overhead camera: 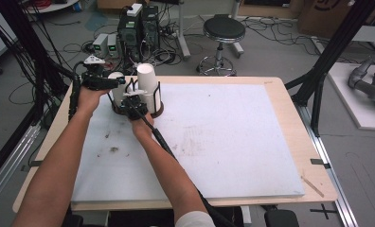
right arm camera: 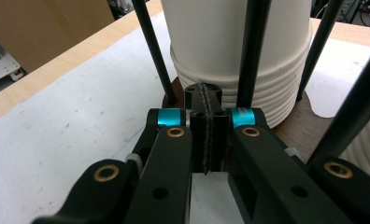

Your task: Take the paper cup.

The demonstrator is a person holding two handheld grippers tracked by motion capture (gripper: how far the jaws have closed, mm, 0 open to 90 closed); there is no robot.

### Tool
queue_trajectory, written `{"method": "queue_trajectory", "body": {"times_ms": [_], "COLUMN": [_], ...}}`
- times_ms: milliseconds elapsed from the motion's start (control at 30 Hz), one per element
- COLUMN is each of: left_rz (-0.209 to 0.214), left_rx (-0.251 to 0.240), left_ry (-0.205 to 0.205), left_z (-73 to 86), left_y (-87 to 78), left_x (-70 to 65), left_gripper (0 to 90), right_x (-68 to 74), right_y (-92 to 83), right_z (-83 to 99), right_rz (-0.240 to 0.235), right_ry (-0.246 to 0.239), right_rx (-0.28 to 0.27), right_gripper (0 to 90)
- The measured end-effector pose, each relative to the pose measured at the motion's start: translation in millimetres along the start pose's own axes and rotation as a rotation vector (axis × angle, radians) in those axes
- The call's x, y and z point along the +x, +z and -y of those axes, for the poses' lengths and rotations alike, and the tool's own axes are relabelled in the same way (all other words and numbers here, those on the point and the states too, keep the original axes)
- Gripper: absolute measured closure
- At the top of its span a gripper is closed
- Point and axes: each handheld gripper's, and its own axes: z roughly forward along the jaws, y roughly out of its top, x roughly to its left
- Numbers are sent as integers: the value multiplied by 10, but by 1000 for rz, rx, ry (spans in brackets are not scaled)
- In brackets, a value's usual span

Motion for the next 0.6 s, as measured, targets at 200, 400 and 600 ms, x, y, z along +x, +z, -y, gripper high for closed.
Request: {"method": "queue_trajectory", "body": {"times_ms": [200, 400, 600], "left_rz": [-4, -9, -11], "left_rx": [11, 17, 25], "left_ry": [-4, -5, 0], "left_z": [-5, -11, -20], "left_y": [-49, -61, -84], "left_x": [18, 7, 1], "left_gripper": [361, 360, 360], "right_x": [21, 25, 13], "right_y": [24, 35, 42], "right_z": [1, 2, 2], "right_rz": [13, 16, 21], "right_ry": [6, 10, 20], "right_rx": [2, 3, -6], "right_gripper": [900, 900, 900]}}
